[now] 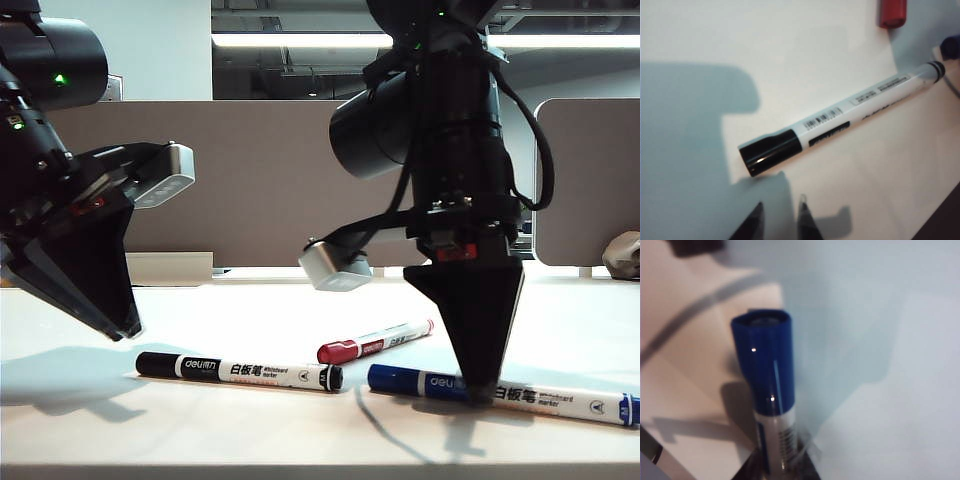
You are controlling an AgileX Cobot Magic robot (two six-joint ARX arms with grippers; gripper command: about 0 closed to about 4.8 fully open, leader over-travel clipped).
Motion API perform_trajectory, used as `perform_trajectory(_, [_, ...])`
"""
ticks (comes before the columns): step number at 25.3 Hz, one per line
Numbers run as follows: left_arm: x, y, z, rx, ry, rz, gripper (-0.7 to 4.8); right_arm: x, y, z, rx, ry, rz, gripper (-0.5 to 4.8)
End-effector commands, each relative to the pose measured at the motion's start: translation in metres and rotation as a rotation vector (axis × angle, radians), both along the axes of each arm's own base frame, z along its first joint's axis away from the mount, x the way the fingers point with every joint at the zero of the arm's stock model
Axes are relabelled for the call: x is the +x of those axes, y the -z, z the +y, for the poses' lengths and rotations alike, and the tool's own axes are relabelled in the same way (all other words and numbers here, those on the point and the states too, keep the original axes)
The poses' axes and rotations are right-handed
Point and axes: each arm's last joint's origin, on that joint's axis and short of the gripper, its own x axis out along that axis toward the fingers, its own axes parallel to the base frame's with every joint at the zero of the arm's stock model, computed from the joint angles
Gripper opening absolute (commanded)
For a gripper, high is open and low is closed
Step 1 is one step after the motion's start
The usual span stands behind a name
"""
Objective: Pick up the markers one by one and line them up horizontally in a straight line on the table.
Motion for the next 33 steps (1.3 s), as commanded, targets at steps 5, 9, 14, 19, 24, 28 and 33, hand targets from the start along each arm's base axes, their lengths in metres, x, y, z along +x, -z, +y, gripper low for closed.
perform_trajectory(5, [0.0005, -0.0024, 0.0000, -0.002, 0.002, -0.009, 0.89, -0.0090, -0.0006, 0.0097, 0.020, -0.066, 0.024, 0.95])
perform_trajectory(9, [-0.0001, -0.0020, 0.0003, 0.000, 0.002, -0.002, 0.90, -0.0097, -0.0008, 0.0110, 0.022, -0.100, 0.020, 0.95])
perform_trajectory(14, [-0.0004, -0.0019, 0.0004, 0.002, 0.001, 0.002, 0.90, -0.0065, -0.0007, 0.0091, -0.001, -0.117, -0.014, 0.95])
perform_trajectory(19, [-0.0015, -0.0012, 0.0012, 0.021, -0.004, 0.011, 0.90, -0.0028, -0.0002, 0.0128, 0.025, -0.120, -0.062, 0.95])
perform_trajectory(24, [-0.0017, -0.0010, 0.0015, 0.029, -0.007, 0.012, 0.90, -0.0016, 0.0001, 0.0136, 0.027, -0.120, -0.078, 0.95])
perform_trajectory(28, [-0.0017, -0.0010, 0.0015, 0.029, -0.007, 0.012, 0.90, -0.0013, 0.0001, 0.0140, 0.031, -0.121, -0.081, 0.95])
perform_trajectory(33, [-0.0017, -0.0010, 0.0015, 0.029, -0.007, 0.012, 0.90, -0.0009, 0.0005, 0.0143, 0.033, -0.121, -0.084, 1.07])
